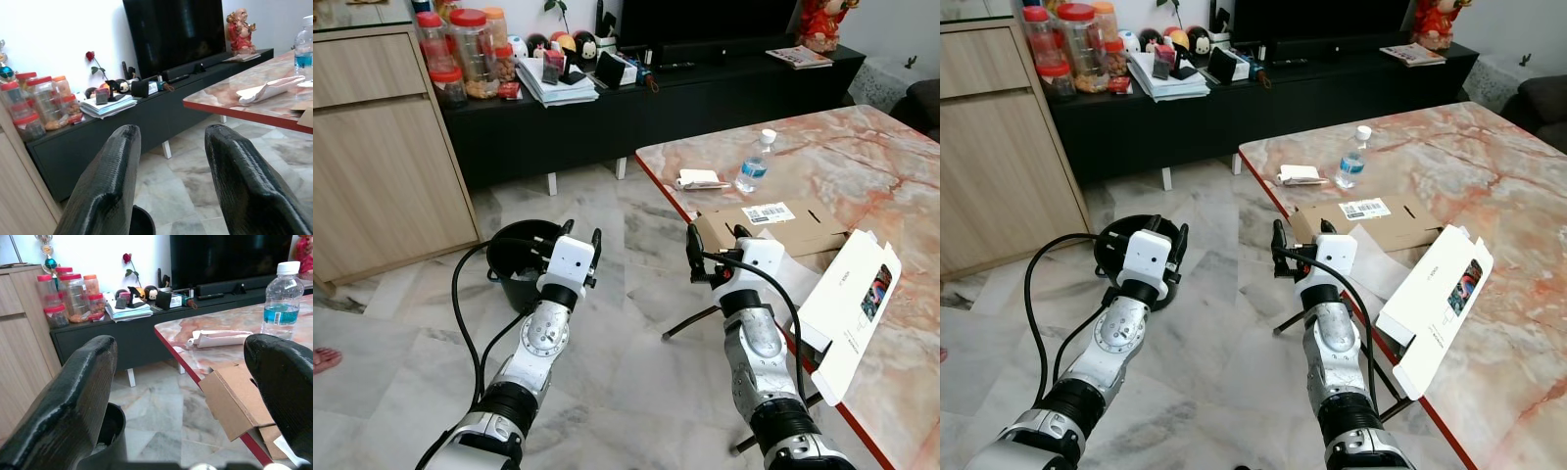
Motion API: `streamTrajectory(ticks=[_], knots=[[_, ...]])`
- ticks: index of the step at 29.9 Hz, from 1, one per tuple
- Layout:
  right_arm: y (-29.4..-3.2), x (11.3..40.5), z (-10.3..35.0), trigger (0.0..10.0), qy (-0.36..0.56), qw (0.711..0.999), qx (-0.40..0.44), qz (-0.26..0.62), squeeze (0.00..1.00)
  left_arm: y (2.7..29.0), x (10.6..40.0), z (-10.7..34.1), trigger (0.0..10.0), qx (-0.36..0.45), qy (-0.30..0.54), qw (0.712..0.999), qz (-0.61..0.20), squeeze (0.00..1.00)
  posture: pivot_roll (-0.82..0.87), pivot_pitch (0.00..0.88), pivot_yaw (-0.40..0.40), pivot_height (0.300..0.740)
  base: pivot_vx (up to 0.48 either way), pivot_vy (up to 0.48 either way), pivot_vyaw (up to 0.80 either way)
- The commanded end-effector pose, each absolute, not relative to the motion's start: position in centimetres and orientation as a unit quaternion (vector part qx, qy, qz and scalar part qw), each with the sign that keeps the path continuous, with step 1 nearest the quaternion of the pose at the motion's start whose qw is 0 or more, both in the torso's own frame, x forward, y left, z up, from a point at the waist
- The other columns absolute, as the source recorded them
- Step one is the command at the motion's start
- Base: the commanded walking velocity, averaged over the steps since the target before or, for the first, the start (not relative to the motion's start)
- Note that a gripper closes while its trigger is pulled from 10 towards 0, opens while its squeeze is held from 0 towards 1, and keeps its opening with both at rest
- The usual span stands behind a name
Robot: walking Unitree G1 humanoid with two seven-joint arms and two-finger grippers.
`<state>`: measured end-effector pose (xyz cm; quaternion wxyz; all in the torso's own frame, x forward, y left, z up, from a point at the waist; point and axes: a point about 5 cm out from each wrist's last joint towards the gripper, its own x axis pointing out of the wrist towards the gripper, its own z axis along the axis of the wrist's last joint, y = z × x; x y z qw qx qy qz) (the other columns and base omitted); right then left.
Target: Picking trash to rubbish bin
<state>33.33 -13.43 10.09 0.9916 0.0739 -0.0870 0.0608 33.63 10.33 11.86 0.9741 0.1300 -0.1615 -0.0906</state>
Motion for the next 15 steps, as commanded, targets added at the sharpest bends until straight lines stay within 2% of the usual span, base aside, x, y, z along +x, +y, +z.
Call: streamTrajectory(ticks=[1,15], knots=[[-13.75,33.44,10.02,10.0,-0.086,0.992,0.073,0.053,0.0,9.73,33.98,12.52,10.0,0.133,-0.169,0.971,-0.104,0.0,0.06,0.035,-0.06,0.74,0.0,0.0,-0.7],[-13.59,33.74,10.07,10.0,-0.088,0.992,0.078,0.04,0.0,10.19,34.41,13.0,10.0,0.145,-0.17,0.969,-0.107,0.0,0.07,0.047,-0.026,0.74,0.0,0.0,-0.7]])
